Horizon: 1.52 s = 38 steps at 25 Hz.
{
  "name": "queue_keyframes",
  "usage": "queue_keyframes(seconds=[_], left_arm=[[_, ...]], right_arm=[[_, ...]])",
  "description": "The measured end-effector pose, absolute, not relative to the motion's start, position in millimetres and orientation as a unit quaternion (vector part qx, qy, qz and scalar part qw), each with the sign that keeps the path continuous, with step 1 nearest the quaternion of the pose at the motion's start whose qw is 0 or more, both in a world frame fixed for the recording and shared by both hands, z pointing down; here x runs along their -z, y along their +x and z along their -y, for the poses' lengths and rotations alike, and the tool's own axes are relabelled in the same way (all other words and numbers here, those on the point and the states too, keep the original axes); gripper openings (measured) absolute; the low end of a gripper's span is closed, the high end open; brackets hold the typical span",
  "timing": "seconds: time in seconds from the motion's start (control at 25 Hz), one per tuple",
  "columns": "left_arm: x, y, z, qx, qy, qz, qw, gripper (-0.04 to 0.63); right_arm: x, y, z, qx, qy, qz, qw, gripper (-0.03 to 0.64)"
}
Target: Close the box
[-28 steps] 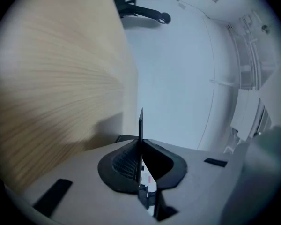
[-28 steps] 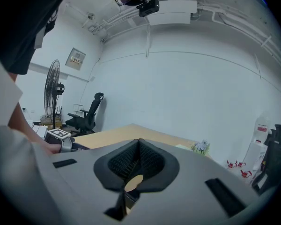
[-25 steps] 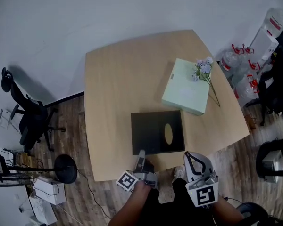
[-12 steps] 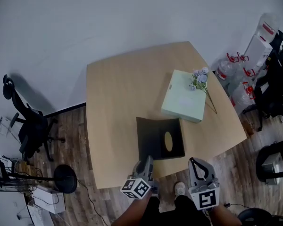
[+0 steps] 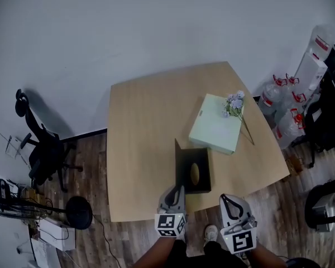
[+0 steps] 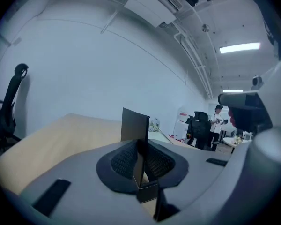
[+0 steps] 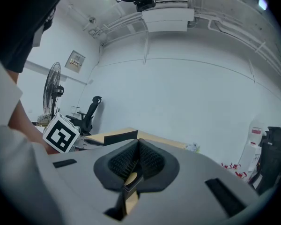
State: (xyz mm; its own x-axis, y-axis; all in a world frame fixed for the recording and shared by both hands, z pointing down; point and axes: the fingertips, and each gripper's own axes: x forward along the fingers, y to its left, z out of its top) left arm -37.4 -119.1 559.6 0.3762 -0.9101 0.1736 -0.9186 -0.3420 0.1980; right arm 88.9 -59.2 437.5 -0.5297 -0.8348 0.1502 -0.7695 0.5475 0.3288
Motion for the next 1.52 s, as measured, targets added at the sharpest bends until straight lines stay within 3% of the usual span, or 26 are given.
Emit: queue_keyframes(seconds=[0.56,0.92,1.16,1.4,1.52], left_arm=[[-583.2,28.0,121.3,-0.232,0.818,0.522,-0.069,0.098],[-612.1,49.1,117.7,-0.349,0.796,0.472,-0.148,0.120],[-615.0,52.3,117.7,-0.361,0.802,0.452,-0.149,0.139],[-616.1,55.0,109.0,-0.347,0.821,0.435,-0.127,0.233],[-612.7,55.8,102.9,-0.338,0.826,0.434,-0.121,0.239]], right_arm=[[-429.4,132.1,55.5,0.117,0.478,0.862,0.123,0.012],[-423.4,138.2,57.1,0.114,0.481,0.862,0.109,0.012],[-424.6,144.3,59.1,0.108,0.484,0.862,0.105,0.012],[-427.7,148.7,59.5,0.101,0.488,0.861,0.101,0.012],[-430.0,148.1,59.2,0.098,0.488,0.861,0.101,0.012]])
